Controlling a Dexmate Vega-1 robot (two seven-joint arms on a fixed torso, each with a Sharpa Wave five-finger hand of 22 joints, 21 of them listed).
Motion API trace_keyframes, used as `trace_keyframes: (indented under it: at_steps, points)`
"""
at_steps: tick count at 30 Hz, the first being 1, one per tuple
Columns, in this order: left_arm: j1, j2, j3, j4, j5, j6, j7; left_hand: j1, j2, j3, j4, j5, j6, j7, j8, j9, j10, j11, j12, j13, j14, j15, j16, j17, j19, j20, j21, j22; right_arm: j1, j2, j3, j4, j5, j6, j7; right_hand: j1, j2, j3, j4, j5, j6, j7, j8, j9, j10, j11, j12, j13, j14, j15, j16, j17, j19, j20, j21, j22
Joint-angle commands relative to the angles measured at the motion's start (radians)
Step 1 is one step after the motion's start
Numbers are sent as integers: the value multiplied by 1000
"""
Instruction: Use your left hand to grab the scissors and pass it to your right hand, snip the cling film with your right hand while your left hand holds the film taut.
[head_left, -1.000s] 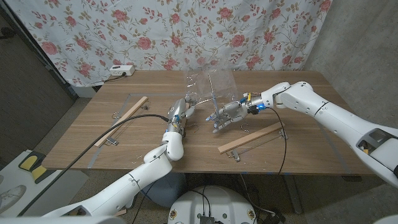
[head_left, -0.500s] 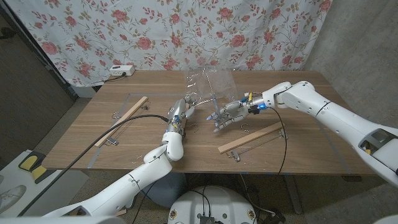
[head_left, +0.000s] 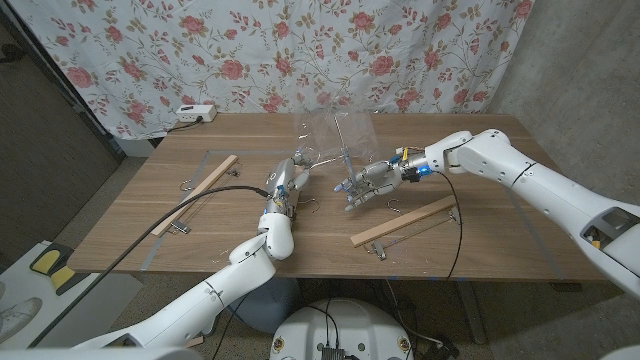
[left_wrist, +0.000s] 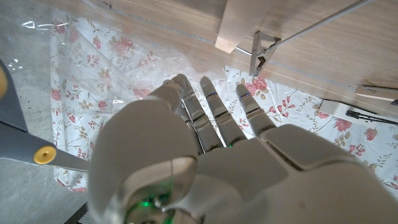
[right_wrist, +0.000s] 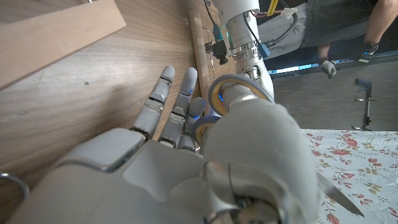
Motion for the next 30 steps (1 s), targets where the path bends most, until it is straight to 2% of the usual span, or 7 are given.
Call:
trace_keyframes:
  at_steps: [1,9,15,22,30]
  points:
    - [34,21,-27,-13,-4,-23,33,12,3,0,1,-2,-5,2,5,0,9,2,-4,4,28,-27,-3,6,-5,4,3,3,-1,4,8,-29,17,-29,-39,-2,-9,10,0,10,10,1,0,6,139,-130,-3,3,11,-98,-4,7,3,0,4,1]
    - [44,42,-37,-8,8,-53,46,13,3,-1,0,-2,-4,1,5,-1,10,2,-5,4,27,-27,-4,7,-6,5,3,3,-21,0,34,-66,38,-37,-104,-4,-12,14,-2,11,11,2,-3,7,142,-130,-1,9,17,-97,-6,11,4,1,6,1]
    - [63,48,-41,-27,18,-41,50,12,3,-1,1,-2,-5,-1,6,-1,10,2,-6,5,28,-26,-6,8,-6,5,3,3,-14,-4,19,-72,29,-36,-99,-9,-13,14,0,11,13,2,-3,10,141,-131,0,13,17,-96,-7,14,4,0,6,1]
    - [83,38,-46,-43,26,-15,67,12,3,-1,1,-1,-5,0,6,-2,8,2,-7,5,28,-26,-9,8,-7,6,4,3,-1,13,-1,-27,16,-14,-68,-19,-18,15,3,12,15,3,-3,14,141,-129,1,17,21,-97,-13,14,4,1,7,1]
    - [77,30,-46,-34,31,-3,72,12,3,-1,1,-2,-6,1,7,-2,10,2,-8,6,29,-27,-10,10,-8,6,4,3,14,37,-14,32,3,12,-32,-23,-20,17,1,13,14,2,-4,18,139,-131,0,16,23,-97,-15,18,5,2,8,1]
